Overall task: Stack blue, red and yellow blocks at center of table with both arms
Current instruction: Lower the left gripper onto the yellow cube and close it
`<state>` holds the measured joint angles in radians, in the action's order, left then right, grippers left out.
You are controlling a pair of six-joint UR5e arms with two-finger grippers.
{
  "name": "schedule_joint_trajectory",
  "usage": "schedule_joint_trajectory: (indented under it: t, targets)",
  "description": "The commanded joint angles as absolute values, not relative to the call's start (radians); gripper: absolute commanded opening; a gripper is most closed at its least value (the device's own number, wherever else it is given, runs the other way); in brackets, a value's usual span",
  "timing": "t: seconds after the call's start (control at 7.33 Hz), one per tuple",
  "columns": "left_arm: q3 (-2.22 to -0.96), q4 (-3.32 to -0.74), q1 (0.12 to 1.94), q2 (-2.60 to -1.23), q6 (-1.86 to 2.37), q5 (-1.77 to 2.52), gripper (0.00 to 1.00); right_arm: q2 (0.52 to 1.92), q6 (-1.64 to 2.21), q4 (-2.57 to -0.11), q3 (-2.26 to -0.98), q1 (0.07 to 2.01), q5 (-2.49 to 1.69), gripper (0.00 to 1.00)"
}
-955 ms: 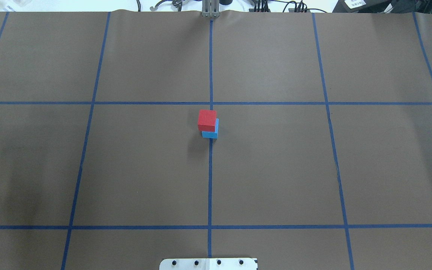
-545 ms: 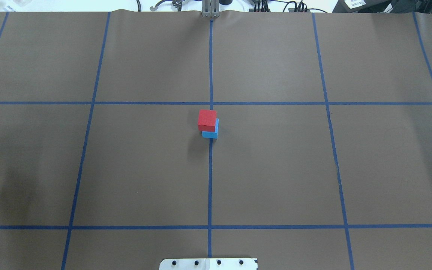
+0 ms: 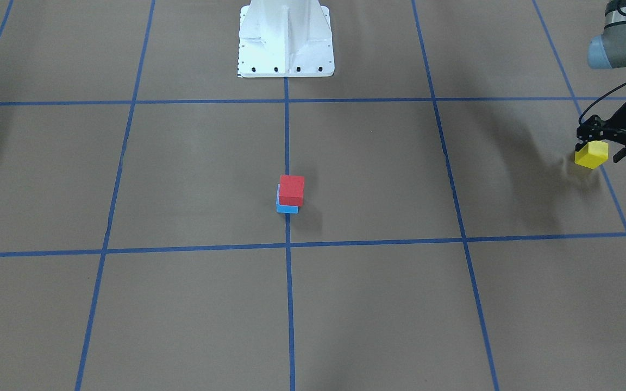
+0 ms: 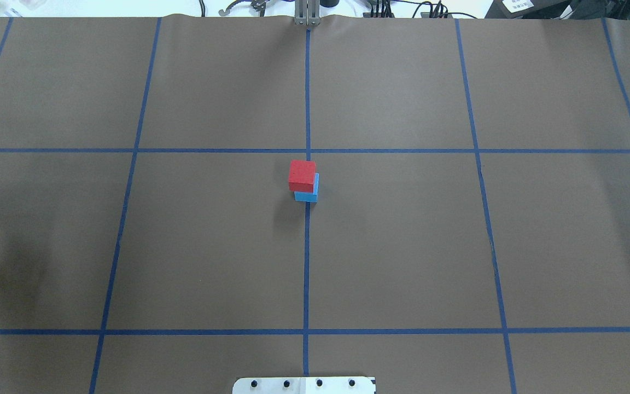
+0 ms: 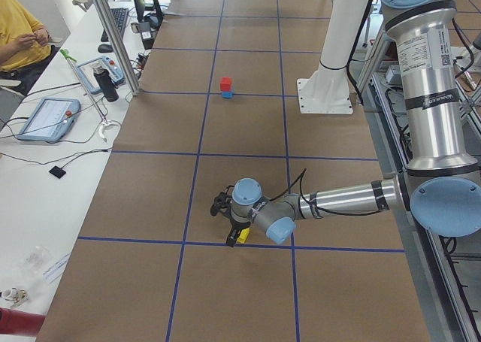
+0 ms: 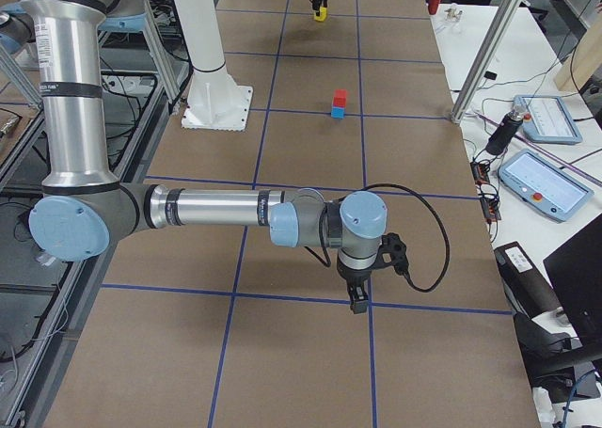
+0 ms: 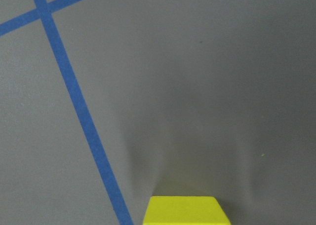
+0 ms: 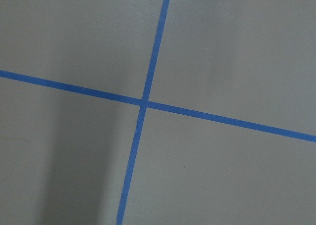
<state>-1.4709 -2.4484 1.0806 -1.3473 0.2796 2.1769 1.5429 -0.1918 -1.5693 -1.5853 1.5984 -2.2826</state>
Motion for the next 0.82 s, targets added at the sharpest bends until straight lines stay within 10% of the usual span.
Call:
schedule_joint_trajectory:
  t: [0.0, 0.27, 0.68]
  targets:
    - [-1.468, -2.456, 1.054, -1.344, 0.267, 2.177, 0.57, 1.542, -0.192, -1.569, -1.586, 1.598, -2.283, 1.0]
    - [-1.476, -2.465, 1.054, -1.339, 0.255, 2.178, 0.0, 1.542, -0.192, -1.569, -1.588, 1.598, -2.283, 1.0]
    - [-1.572, -2.291, 1.065, -1.437, 0.264, 2.233, 0.0, 1.543, -0.192, -1.569, -1.588, 1.598, -2.284, 1.0]
